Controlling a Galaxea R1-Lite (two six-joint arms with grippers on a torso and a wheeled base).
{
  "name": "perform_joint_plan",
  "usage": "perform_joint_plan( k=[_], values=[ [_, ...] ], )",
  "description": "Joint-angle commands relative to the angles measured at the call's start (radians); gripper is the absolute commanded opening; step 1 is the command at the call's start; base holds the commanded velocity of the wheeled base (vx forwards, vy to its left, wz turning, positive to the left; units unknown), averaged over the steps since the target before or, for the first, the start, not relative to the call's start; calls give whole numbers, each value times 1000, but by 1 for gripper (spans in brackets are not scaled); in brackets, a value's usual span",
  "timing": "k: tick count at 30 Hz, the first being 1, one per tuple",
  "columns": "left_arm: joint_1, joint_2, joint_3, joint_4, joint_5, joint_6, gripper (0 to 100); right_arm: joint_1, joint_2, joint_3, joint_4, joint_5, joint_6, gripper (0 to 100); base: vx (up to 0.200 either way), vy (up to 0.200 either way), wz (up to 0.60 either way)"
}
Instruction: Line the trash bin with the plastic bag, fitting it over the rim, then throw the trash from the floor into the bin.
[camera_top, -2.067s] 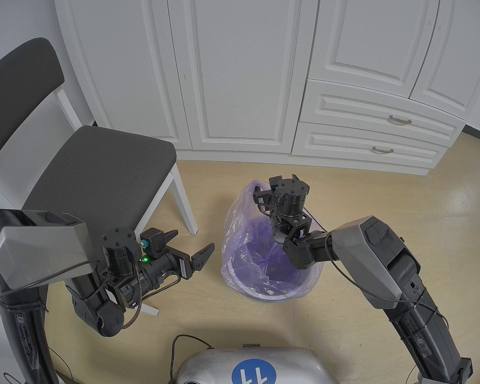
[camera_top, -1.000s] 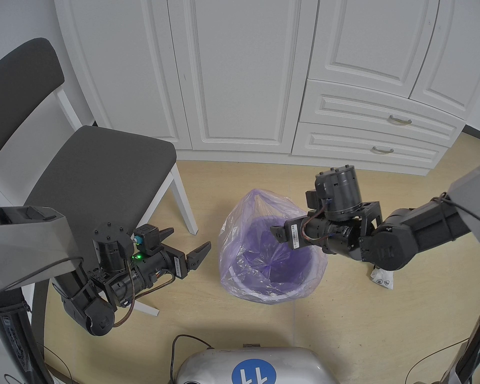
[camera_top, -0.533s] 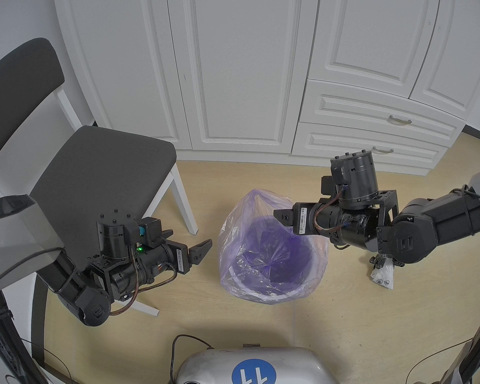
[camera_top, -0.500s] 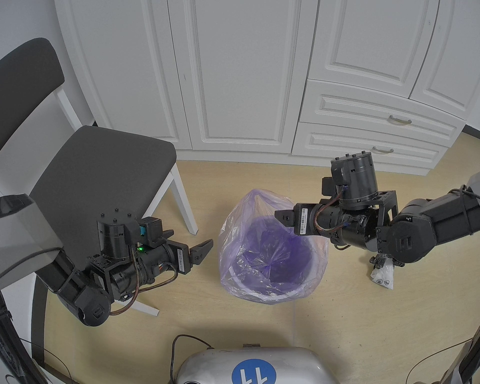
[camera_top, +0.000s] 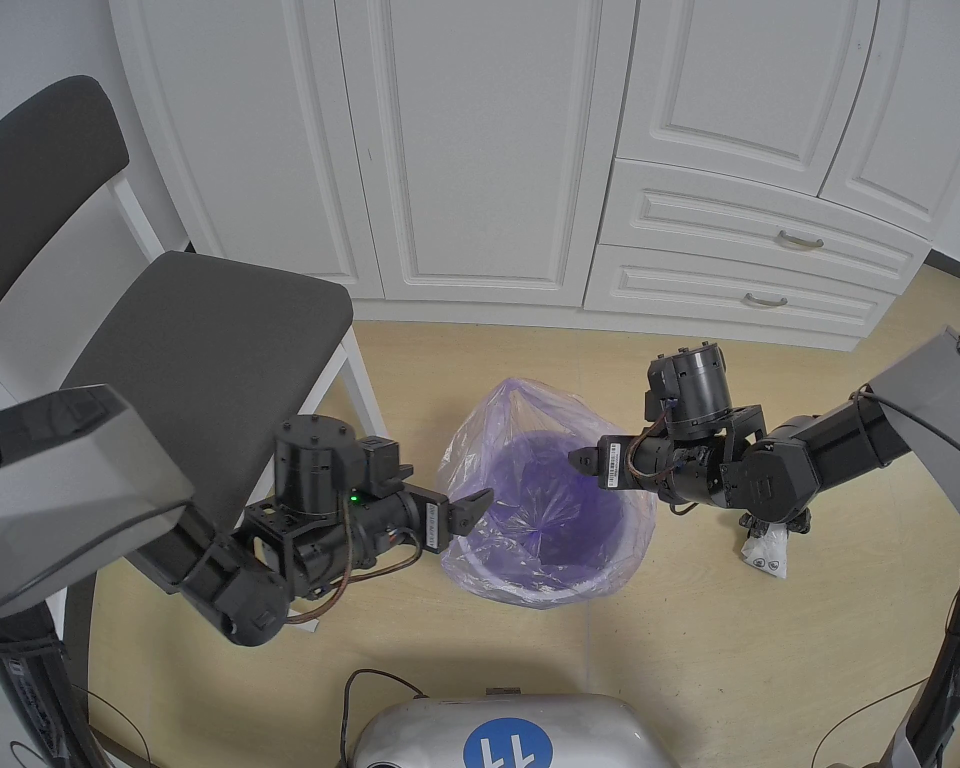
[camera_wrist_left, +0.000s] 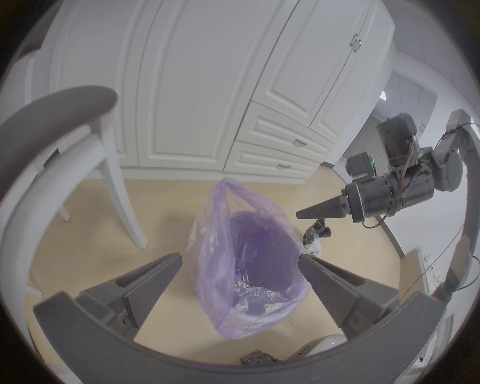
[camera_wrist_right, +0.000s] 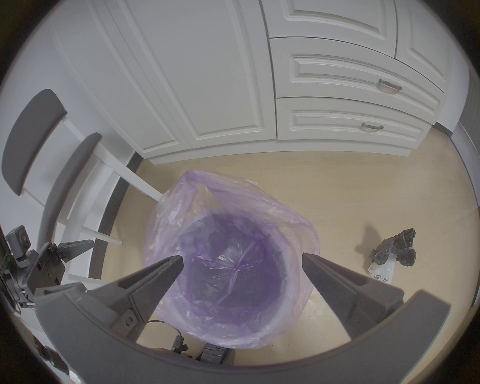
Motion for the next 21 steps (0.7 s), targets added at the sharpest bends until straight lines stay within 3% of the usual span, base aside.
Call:
perform_joint_plan(
  k=[1, 3, 9, 14, 21],
  values=[
    [-45, 175, -160, 89, 13, 4, 100, -40, 70, -25, -2, 0, -4, 100, 0, 0, 0],
    [-47, 229, -237, 140, 67, 4, 100, -47, 92, -40, -2, -1, -3, 100, 0, 0, 0],
    [-47, 262, -260, 152, 104, 4, 100, -61, 136, -71, -2, -9, -4, 100, 0, 0, 0],
    [-27, 288, -329, 164, 196, 15, 100, -81, 195, -113, -2, -12, 2, 100, 0, 0, 0],
    [54, 279, -344, 173, 200, 32, 100, -122, 201, -134, -2, -12, -3, 100, 0, 0, 0]
  ],
)
